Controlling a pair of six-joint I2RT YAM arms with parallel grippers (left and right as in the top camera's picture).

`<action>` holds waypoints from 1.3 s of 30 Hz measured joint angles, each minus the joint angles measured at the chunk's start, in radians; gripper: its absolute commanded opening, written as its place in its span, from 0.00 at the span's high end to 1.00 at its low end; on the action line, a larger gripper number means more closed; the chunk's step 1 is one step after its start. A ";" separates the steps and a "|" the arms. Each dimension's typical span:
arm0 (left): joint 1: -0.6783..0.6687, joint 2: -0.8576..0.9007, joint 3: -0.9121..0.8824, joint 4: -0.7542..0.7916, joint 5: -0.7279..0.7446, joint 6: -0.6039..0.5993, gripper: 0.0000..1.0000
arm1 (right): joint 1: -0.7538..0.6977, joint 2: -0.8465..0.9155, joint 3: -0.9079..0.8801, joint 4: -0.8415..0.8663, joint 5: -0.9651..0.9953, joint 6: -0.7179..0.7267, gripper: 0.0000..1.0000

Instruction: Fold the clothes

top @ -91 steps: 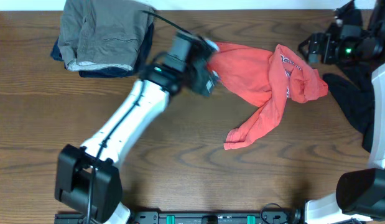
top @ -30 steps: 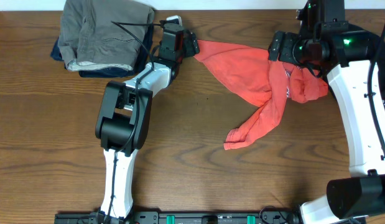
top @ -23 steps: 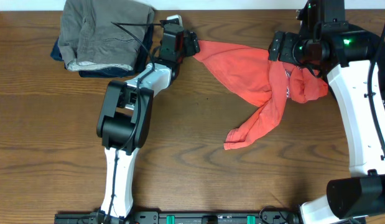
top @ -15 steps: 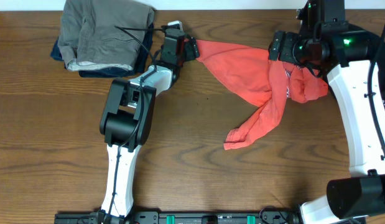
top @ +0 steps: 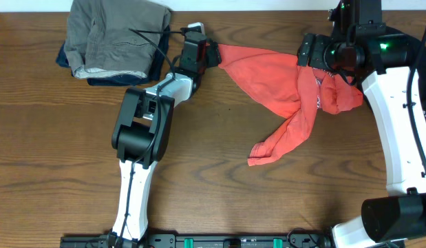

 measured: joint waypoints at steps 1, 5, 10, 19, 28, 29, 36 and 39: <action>-0.003 0.000 0.000 0.000 0.000 -0.002 0.36 | 0.000 0.000 0.000 0.000 0.000 0.000 0.10; -0.018 0.000 0.000 -0.004 0.000 -0.002 0.41 | 0.000 0.000 0.000 0.000 0.000 0.000 0.10; -0.022 0.005 0.000 -0.004 0.000 -0.006 0.68 | 0.000 0.000 0.000 0.000 0.000 0.000 0.10; -0.006 0.025 0.002 -0.013 -0.017 0.021 0.94 | 0.000 0.000 0.000 -0.011 0.000 0.000 0.10; 0.084 -0.163 0.003 -0.257 -0.018 0.100 0.94 | 0.000 0.000 -0.001 -0.037 -0.010 0.000 0.11; 0.094 -0.212 0.003 -0.294 -0.019 0.114 0.94 | 0.000 0.000 -0.001 -0.042 -0.018 0.000 0.11; 0.113 -0.529 0.010 -0.510 -0.026 0.230 0.94 | 0.000 0.000 -0.002 -0.145 -0.103 -0.045 0.12; 0.109 -0.597 0.010 -0.576 -0.033 0.252 0.94 | 0.001 0.000 -0.003 -0.218 -0.118 -0.065 0.12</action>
